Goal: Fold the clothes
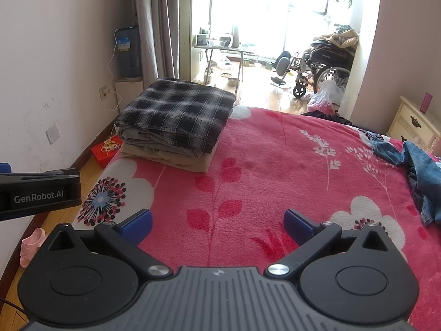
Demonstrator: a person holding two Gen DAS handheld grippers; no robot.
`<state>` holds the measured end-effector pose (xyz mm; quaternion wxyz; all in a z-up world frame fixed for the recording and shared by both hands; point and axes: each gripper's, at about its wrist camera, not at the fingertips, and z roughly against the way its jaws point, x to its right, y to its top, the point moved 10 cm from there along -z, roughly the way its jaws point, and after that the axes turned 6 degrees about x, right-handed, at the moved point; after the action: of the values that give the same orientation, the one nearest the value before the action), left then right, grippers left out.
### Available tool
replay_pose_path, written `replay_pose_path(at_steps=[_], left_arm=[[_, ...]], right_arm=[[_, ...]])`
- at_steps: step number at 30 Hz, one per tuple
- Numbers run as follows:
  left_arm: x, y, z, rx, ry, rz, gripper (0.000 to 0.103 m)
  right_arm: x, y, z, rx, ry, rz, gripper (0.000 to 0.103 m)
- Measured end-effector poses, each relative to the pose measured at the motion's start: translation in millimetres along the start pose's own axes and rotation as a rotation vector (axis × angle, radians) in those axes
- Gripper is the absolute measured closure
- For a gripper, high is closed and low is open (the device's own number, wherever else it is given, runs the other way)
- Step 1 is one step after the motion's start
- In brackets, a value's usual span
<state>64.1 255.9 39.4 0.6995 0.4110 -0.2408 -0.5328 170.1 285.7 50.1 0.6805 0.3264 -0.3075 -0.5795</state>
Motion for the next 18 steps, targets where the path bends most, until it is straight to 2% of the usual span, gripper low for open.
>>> replay_pose_path(at_steps=[18], left_arm=[[-1.3,-1.1,-1.8,-0.009,0.003,0.005,0.000]], right_arm=[[0.3,-1.1,0.0,-0.002,0.001,0.001,0.000]])
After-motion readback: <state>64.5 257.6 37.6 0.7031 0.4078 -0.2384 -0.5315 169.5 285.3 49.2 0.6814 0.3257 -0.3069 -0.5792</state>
